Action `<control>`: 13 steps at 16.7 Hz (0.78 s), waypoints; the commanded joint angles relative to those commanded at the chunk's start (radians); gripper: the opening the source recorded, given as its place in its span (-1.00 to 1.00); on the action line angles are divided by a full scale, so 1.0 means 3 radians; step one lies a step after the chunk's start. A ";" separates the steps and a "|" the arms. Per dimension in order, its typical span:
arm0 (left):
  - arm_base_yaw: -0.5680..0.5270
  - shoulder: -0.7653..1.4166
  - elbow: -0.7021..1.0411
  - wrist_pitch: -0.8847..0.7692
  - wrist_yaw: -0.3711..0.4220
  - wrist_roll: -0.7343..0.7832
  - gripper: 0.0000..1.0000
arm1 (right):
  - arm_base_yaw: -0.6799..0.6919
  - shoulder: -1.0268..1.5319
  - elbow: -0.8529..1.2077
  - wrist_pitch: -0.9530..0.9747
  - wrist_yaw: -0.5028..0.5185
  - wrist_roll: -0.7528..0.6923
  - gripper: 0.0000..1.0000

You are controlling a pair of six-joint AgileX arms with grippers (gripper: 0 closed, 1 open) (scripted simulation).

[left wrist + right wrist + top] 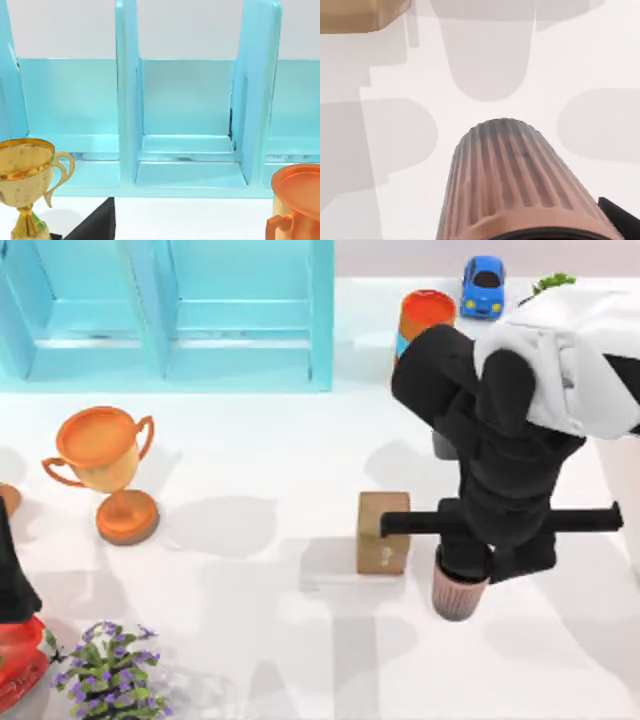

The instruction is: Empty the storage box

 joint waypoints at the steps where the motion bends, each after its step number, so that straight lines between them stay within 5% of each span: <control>1: 0.0000 0.0000 0.0000 0.0000 0.0000 0.0000 1.00 | 0.0039 -0.0048 -0.0076 0.0073 0.0009 0.0062 -1.00; 13: 0.0000 0.0000 0.0000 0.0000 0.0000 0.0000 1.00 | 0.0050 0.0058 -0.0382 0.0571 0.0009 0.0113 -1.00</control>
